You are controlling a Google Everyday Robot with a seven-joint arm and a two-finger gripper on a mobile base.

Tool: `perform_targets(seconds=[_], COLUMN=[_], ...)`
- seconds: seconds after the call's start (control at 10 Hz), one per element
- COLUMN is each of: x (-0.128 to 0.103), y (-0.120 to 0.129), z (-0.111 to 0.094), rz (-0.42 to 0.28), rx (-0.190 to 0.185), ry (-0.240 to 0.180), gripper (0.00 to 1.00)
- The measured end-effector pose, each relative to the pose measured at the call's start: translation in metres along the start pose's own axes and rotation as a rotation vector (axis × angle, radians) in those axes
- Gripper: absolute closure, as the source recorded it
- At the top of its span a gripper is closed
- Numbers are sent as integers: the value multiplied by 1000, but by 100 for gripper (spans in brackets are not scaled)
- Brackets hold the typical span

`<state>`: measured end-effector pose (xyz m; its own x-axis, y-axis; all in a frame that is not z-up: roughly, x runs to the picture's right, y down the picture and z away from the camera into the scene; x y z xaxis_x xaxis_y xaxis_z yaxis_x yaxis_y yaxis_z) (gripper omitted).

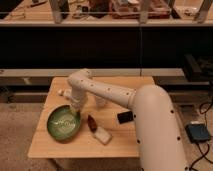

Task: Drag the ceramic bowl in a circle

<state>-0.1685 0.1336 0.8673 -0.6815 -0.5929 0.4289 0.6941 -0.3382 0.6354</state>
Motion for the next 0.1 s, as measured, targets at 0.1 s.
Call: perform_targets(seconds=[0.1], x=[-7], y=[3], z=[2], rz=[13], rx=[3], ry=[-1], gripper=[100])
